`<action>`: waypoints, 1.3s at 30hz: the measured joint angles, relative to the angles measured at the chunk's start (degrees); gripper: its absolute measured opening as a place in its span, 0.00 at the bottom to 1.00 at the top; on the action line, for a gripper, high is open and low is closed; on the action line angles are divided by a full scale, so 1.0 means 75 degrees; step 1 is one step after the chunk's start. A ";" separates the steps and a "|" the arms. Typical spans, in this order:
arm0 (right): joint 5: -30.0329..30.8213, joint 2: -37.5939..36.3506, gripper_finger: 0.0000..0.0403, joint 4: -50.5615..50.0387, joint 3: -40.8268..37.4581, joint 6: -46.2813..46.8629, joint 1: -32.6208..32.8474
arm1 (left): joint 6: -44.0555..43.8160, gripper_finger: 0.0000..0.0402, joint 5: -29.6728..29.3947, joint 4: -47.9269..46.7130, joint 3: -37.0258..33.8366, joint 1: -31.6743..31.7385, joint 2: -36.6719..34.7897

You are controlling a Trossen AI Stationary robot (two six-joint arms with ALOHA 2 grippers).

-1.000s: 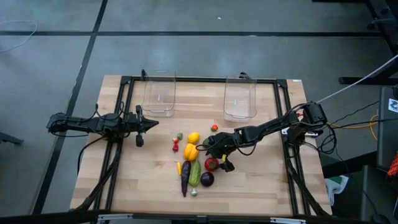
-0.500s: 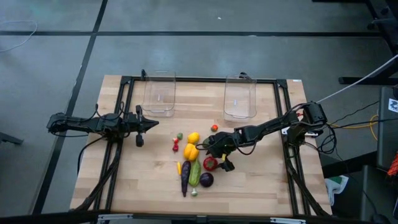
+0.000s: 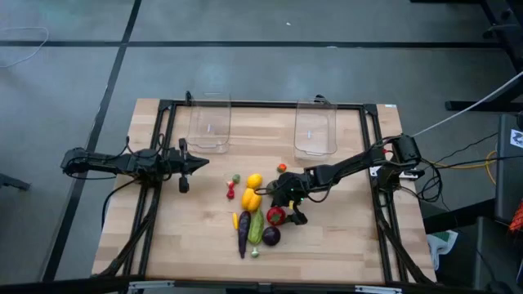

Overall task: Sort produce into baskets
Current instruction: Put the red tomato into the right transparent bin

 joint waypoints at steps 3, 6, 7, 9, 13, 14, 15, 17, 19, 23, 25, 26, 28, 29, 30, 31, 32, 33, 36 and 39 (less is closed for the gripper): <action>-0.0064 0.0045 0.91 0.0037 0.0000 0.0091 -0.0034 | 0.0000 0.00 0.0002 0.0000 0.0000 0.0000 0.0041; -0.0089 0.0042 0.90 0.0151 0.0000 0.0074 -0.0029 | 0.0004 0.00 0.0000 0.0003 0.0000 0.0000 0.0062; -0.0109 0.0042 0.89 0.0146 0.0000 0.0074 -0.0029 | 0.0008 0.00 0.0000 -0.0004 0.0000 0.0000 0.0067; -0.0165 0.0042 0.87 0.0152 0.0000 0.0074 -0.0029 | 0.0038 0.00 0.0000 -0.0002 0.0000 0.0000 0.0065; -0.0186 0.0042 0.80 0.0175 0.0000 0.0078 -0.0029 | 0.0041 0.00 0.0000 -0.0002 0.0000 0.0000 0.0065; -0.0211 0.0042 0.79 0.0175 0.0000 0.0088 -0.0029 | 0.0043 0.00 0.0000 -0.0001 0.0000 0.0000 0.0065; -0.0242 0.0042 0.78 0.0176 0.0000 0.0095 -0.0029 | 0.0044 0.00 0.0000 0.0000 0.0000 0.0000 0.0065; -0.0255 0.0042 0.77 0.0175 0.0000 0.0097 -0.0029 | 0.0044 0.00 0.0000 0.0000 0.0000 0.0000 0.0065; -0.0256 0.0042 0.77 0.0178 0.0000 0.0097 -0.0029 | 0.0044 0.00 0.0000 0.0000 0.0000 0.0000 0.0065; -0.0259 0.0040 0.77 0.0141 0.0024 0.0205 -0.0029 | 0.0043 0.00 0.0000 0.0000 0.0000 0.0000 0.0065; -0.0261 0.0039 0.77 -0.0010 0.0134 0.0227 -0.0029 | 0.0017 0.00 0.0000 0.0000 0.0000 0.0000 0.0065; -0.0264 0.0034 0.77 -0.0123 0.0218 0.0213 -0.0029 | 0.0017 0.00 0.0000 0.0000 0.0000 0.0000 0.0065; -0.0266 0.0034 0.77 -0.0492 0.0444 0.0188 -0.0029 | 0.0017 0.00 0.0000 0.0000 0.0000 0.0000 0.0065; -0.0261 0.0034 0.77 -0.0733 0.0576 0.0146 -0.0029 | 0.0015 0.00 0.0000 0.0000 0.0000 0.0000 0.0065; -0.0241 0.0034 0.77 -0.1024 0.0717 0.0030 -0.0029 | 0.0015 0.00 0.0000 0.0000 0.0000 0.0000 0.0065; -0.0159 0.0034 0.77 -0.1354 0.0884 -0.0109 -0.0029 | 0.0015 0.00 0.0000 0.0000 0.0000 0.0000 0.0065; -0.0049 0.0034 0.77 -0.1708 0.1054 -0.0262 -0.0029 | 0.0012 0.00 0.0000 0.0000 0.0000 0.0000 0.0065; 0.0082 0.0034 0.77 -0.2086 0.1233 -0.0430 -0.0029 | 0.0015 0.00 0.0000 0.0000 0.0000 0.0000 0.0065; 0.0520 0.0031 0.77 -0.3159 0.1764 -0.0823 -0.0029 | 0.0012 0.00 0.0000 0.0000 0.0000 0.0000 0.0065; 0.0882 0.0031 0.77 -0.4015 0.2264 -0.1196 -0.0029 | 0.0009 0.00 0.0000 0.0000 0.0000 0.0000 0.0065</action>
